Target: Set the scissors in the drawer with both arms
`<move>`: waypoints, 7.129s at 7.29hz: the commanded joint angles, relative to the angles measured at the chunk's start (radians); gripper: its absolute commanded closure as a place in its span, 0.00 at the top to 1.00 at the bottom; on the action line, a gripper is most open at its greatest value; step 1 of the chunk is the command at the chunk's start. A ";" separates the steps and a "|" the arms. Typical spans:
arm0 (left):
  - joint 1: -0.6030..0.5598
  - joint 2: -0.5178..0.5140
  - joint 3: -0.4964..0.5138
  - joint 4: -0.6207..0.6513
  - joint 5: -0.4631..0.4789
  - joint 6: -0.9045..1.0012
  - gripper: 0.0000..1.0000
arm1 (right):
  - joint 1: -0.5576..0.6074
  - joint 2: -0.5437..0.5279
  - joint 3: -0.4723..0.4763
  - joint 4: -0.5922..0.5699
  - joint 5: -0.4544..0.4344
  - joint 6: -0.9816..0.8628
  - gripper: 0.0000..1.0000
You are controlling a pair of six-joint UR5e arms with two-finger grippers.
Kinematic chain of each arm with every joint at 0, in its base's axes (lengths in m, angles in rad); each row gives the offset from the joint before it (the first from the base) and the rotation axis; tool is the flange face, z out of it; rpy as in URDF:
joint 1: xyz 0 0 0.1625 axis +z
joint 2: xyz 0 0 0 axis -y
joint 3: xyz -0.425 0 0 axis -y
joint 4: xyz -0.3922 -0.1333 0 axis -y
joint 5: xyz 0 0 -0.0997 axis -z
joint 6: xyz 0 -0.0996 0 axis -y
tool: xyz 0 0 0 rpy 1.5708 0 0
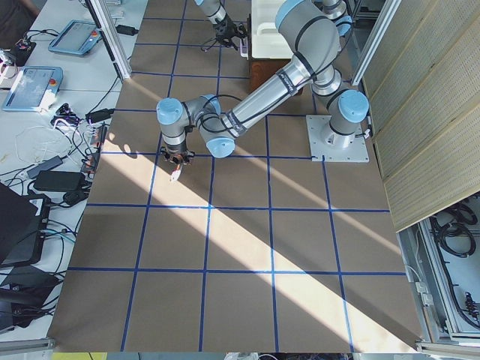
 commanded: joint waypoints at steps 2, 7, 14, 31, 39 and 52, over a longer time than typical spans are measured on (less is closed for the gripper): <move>-0.082 0.071 0.000 -0.098 -0.011 -0.096 0.00 | -0.006 0.004 -0.033 -0.005 -0.003 -0.001 0.39; -0.111 0.103 -0.002 -0.135 -0.014 -0.145 0.00 | -0.041 0.076 -0.120 -0.099 -0.014 -0.008 0.35; -0.111 0.103 0.000 -0.135 -0.014 -0.145 0.00 | -0.052 0.111 -0.190 -0.281 -0.086 -0.008 0.39; -0.697 0.274 -0.017 -0.259 -0.027 -0.811 0.00 | -0.334 -0.568 0.152 -0.045 -0.126 0.985 1.00; -0.850 0.252 -0.090 -0.239 -0.079 -0.960 0.00 | -0.331 -0.570 0.159 -0.189 -0.083 1.327 1.00; -0.714 0.392 -0.040 -0.277 -0.056 -1.679 1.00 | -0.331 -0.570 0.159 -0.191 -0.084 1.319 1.00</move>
